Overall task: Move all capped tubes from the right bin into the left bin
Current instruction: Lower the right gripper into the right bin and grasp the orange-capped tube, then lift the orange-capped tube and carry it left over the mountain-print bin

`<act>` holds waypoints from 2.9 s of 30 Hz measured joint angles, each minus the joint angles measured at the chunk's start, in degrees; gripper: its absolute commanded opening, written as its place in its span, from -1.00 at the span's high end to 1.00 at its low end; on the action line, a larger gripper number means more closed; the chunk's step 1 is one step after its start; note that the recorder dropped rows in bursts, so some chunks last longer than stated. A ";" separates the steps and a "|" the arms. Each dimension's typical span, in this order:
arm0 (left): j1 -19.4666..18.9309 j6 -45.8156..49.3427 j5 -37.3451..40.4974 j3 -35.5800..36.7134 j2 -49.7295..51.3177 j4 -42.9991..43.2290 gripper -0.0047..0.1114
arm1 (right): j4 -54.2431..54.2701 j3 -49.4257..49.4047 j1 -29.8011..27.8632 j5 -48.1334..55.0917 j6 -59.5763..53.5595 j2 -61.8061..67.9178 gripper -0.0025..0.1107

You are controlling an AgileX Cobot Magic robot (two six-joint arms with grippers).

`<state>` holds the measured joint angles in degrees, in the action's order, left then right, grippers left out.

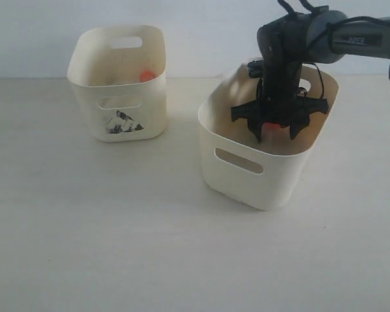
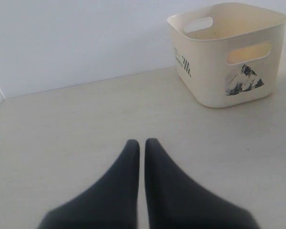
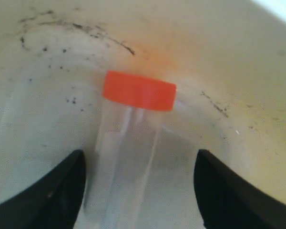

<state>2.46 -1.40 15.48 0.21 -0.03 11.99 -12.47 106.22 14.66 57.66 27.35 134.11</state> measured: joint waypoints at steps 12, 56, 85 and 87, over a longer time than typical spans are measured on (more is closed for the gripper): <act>0.00 0.00 0.00 0.00 0.00 0.00 0.84 | -0.27 1.10 0.00 1.95 -0.22 0.38 0.96; 0.00 0.00 0.00 0.00 0.00 0.00 0.84 | 60.86 1.10 17.85 -30.49 -72.31 -18.34 0.96; 0.00 0.00 0.00 0.00 0.00 0.00 0.84 | -23.20 10.91 29.72 -44.74 -14.71 -4.62 0.96; 0.00 0.00 0.00 0.00 0.00 0.00 0.84 | -24.47 15.49 27.71 -43.59 -7.58 -0.82 0.96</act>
<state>2.46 -1.40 15.48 0.21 -0.03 11.99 -36.94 121.71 42.37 14.07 19.78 133.29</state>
